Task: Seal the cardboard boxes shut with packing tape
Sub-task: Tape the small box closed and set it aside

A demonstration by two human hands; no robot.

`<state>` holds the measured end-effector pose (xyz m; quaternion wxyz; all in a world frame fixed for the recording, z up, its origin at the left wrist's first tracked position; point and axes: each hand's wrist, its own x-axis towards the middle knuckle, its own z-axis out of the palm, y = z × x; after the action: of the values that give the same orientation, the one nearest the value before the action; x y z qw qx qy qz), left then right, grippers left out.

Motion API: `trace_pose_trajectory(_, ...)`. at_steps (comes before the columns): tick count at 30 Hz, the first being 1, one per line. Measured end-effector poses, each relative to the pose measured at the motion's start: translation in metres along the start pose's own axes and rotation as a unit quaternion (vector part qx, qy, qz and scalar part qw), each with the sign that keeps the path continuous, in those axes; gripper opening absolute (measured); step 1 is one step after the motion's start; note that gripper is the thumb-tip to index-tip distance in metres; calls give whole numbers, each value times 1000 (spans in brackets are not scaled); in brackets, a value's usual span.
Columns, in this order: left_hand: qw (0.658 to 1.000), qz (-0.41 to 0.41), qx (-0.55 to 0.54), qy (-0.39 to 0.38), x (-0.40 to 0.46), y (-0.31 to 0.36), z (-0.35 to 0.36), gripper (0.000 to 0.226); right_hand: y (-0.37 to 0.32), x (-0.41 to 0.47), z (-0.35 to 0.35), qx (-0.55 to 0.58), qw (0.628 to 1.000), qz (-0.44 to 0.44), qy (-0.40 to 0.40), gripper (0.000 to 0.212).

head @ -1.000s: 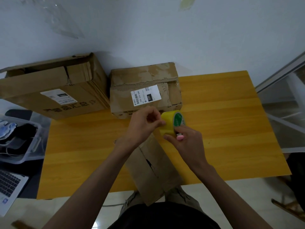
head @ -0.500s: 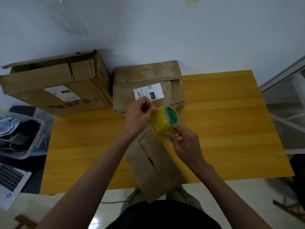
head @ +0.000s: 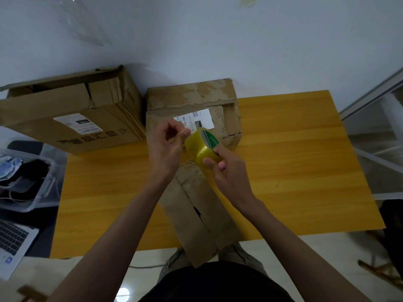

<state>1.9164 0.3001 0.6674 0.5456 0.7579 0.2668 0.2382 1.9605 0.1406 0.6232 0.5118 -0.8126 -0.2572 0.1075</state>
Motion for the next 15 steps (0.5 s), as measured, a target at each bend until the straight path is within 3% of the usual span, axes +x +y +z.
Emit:
trace_pose_trajectory(5, 992, 114, 20, -39, -1, 19, -13, 7, 0, 14, 5, 44, 994, 94, -27, 29)
trace_pose_trajectory(10, 993, 110, 37, -29, 17, 27, -43, 9, -10, 25, 11, 121, 979, 108, -123, 20)
trace_pose_trajectory(12, 991, 110, 69, -25, 18, 27, -58, 11, -6, 27, 19, 124, 981, 113, -102, 17)
trace_pose_trajectory(15, 990, 100, 95, -3, 15, 24, -76, 15, 5, 34, 32, 37, 991, 113, -57, 31)
